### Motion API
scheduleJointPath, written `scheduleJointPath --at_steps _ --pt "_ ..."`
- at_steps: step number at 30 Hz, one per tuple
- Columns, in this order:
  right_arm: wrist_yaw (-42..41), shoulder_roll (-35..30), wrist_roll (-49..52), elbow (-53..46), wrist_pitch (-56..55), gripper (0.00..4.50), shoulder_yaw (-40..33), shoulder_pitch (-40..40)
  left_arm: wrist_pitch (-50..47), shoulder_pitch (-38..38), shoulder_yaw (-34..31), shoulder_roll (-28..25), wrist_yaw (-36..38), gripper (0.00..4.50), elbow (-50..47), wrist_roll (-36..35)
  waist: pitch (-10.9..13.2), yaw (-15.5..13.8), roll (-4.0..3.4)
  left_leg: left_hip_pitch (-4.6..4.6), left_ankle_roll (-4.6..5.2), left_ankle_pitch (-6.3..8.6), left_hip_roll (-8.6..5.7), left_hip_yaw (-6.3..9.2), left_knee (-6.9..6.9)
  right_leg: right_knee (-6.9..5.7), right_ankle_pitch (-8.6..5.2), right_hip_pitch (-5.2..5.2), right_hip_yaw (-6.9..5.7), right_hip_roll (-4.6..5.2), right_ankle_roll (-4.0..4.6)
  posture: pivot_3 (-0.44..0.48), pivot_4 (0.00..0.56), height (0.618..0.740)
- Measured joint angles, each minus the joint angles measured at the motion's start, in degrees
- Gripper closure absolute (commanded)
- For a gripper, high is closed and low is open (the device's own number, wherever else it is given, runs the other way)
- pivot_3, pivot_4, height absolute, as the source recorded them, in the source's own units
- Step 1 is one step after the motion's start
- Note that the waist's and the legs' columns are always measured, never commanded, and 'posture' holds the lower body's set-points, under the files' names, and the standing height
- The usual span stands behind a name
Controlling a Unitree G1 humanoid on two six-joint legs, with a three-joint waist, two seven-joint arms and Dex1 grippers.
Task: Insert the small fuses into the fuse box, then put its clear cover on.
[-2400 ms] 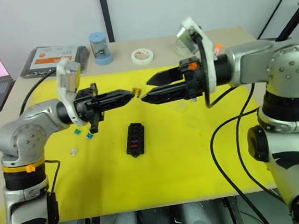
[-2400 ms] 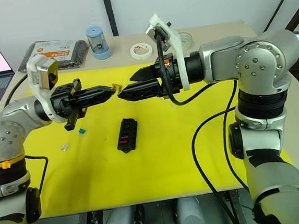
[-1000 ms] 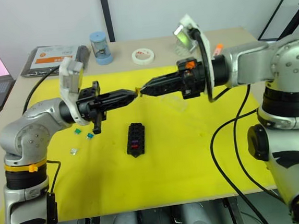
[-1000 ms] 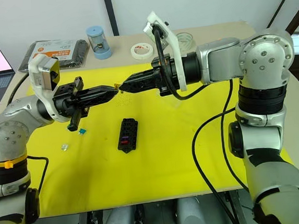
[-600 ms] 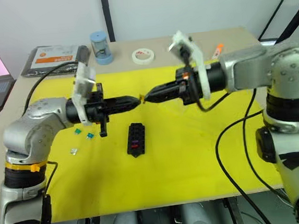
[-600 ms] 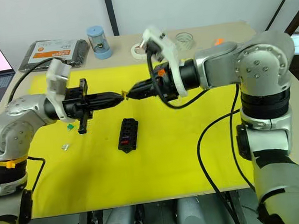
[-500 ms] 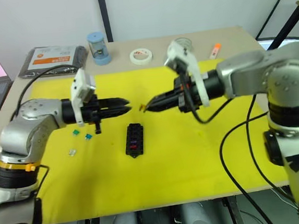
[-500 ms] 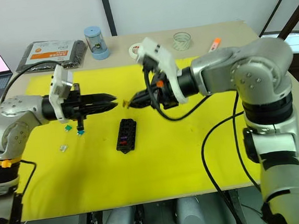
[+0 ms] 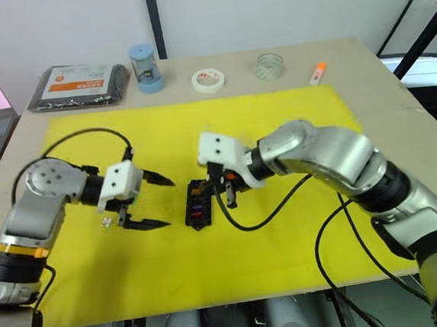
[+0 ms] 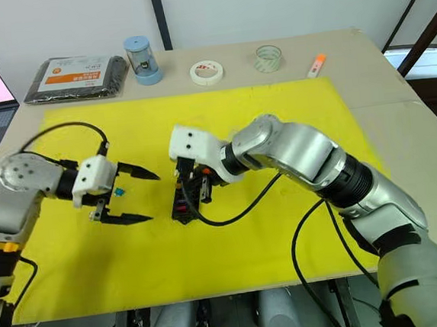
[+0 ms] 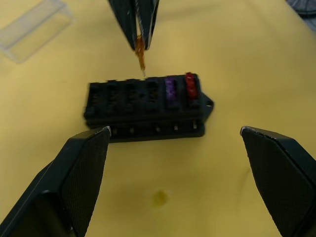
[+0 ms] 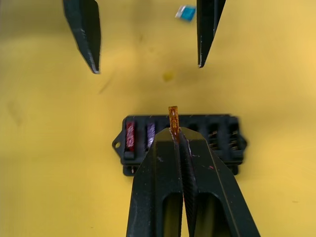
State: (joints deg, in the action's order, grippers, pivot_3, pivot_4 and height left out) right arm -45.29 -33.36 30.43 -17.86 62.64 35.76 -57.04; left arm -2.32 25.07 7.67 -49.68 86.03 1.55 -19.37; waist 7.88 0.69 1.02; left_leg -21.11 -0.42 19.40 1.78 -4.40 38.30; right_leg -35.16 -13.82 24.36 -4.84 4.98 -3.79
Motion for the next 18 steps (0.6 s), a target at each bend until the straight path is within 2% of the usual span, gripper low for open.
scheduleJointPath --at_steps 6,18 --pt "-0.9 1.1 -3.3 0.3 -0.6 4.50 1.0 0.3 1.6 -2.9 -0.1 1.0 -0.4 0.01 -0.6 0.1 0.0 0.0 0.00 0.00 -0.02 -0.01 0.01 0.03 0.02 -0.04 0.00 0.00 -0.04 -0.01 0.00 0.000 0.150 0.740" --pt "-3.3 2.3 -7.2 1.3 -0.5 4.50 1.4 1.0 0.6 -2.6 0.0 2.8 -3.6 0.01 -1.4 0.2 0.0 0.0 0.00 0.00 -0.03 -0.02 0.00 0.03 0.01 -0.06 0.00 0.00 -0.04 -0.02 -0.01 0.000 0.150 0.740"
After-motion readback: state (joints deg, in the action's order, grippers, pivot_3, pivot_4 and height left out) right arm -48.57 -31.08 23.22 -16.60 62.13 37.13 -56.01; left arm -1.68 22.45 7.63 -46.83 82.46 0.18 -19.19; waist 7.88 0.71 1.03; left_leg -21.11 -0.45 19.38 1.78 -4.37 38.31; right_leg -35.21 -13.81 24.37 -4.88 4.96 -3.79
